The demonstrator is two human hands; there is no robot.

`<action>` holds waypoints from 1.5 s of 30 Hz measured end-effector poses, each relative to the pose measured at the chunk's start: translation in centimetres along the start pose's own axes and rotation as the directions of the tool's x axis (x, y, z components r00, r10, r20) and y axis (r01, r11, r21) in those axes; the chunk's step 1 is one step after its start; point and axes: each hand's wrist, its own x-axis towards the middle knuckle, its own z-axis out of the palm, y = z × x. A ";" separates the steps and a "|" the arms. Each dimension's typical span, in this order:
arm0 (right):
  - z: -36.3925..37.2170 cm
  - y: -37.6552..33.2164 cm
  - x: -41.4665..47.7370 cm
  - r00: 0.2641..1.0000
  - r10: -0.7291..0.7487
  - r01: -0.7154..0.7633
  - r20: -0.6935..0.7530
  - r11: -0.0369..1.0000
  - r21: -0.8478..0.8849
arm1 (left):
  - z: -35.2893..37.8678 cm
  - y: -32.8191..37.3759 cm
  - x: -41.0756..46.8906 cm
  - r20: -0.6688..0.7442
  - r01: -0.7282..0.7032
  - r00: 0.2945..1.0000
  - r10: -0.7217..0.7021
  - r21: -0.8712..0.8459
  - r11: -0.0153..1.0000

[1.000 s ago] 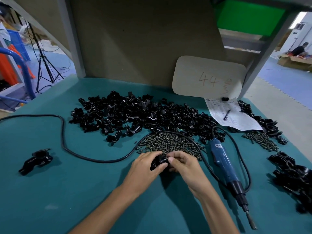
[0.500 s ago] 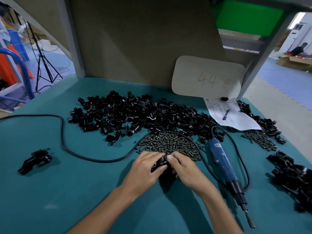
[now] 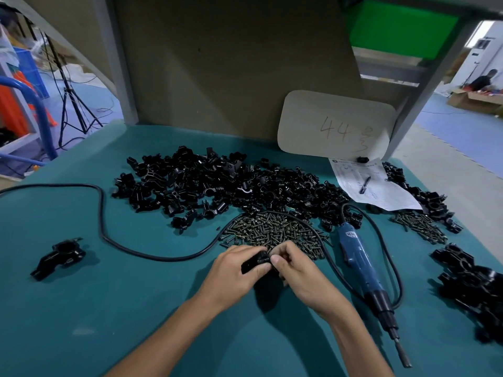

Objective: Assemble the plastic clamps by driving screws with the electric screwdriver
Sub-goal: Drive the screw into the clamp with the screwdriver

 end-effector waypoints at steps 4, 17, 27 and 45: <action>-0.7 -0.7 0.4 1.000 -0.007 0.006 -0.003 0.999 -0.051 | 0.0 -0.1 0.2 0.011 0.048 0.999 -0.048 -0.055 0.997; -6.9 -0.2 -1.5 0.869 -0.027 -0.350 -0.494 0.673 -0.652 | 0.2 -0.4 0.0 -0.029 0.098 0.995 -0.099 -0.017 0.995; -11.0 2.7 -4.1 0.797 0.439 -0.326 -0.415 0.891 0.316 | 0.3 -0.2 0.0 -0.017 0.099 0.995 -0.099 0.017 0.995; -4.7 1.7 0.9 0.765 0.463 0.505 -0.449 0.002 0.863 | 0.1 0.1 0.1 0.043 0.091 0.995 -0.094 0.064 0.994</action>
